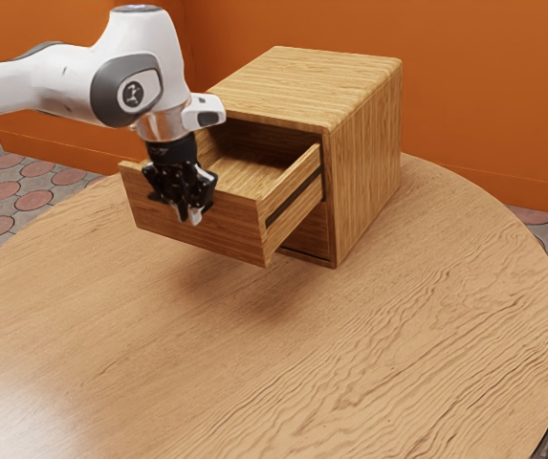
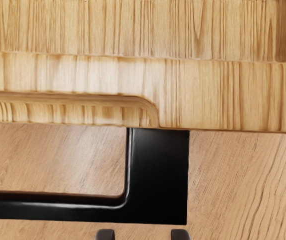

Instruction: Push the drawer handle with one arm to close the drawer

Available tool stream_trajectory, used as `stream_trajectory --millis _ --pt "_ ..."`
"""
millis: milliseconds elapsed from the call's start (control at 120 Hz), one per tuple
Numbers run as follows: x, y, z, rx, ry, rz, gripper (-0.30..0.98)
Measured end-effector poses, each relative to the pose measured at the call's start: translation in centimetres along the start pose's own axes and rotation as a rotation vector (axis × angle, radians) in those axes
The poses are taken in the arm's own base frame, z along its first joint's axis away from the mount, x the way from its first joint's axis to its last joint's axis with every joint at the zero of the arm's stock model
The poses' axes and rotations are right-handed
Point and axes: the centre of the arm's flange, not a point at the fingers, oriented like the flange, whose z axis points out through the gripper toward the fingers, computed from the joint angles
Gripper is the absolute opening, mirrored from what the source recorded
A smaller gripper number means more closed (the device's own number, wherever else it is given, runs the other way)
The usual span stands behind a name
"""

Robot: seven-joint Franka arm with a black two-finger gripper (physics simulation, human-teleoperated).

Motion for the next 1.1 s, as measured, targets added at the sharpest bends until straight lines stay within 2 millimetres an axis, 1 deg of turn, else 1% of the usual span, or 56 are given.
stream_trajectory --millis 67,200,267,342,392,667,808,917,983,1100 --pt "0.2 -0.8 0.0 -0.001 -0.001 -0.022 0.05" --pt "0.5 -3.8 0.2 0.001 -0.006 -0.09 0.04" --pt "1.3 -4.4 0.4 0.002 -0.009 -0.106 0.04" --pt "1.6 -4.2 0.5 0.002 -0.01 -0.107 0.03" --pt "2.2 -3.8 0.4 0.003 -0.007 -0.105 0.03" --pt "7.1 -3.3 -0.2 0.004 0.051 -0.109 0.03" --pt "9.7 -3.0 0.1 0.003 0.084 -0.108 0.02" --pt "11.6 -2.9 0.9 0.001 0.116 -0.105 0.02" --pt "13.0 -2.4 0.9 -0.006 0.15 -0.098 0.02" --pt "14.1 -2.0 0.8 -0.014 0.197 -0.089 0.02"
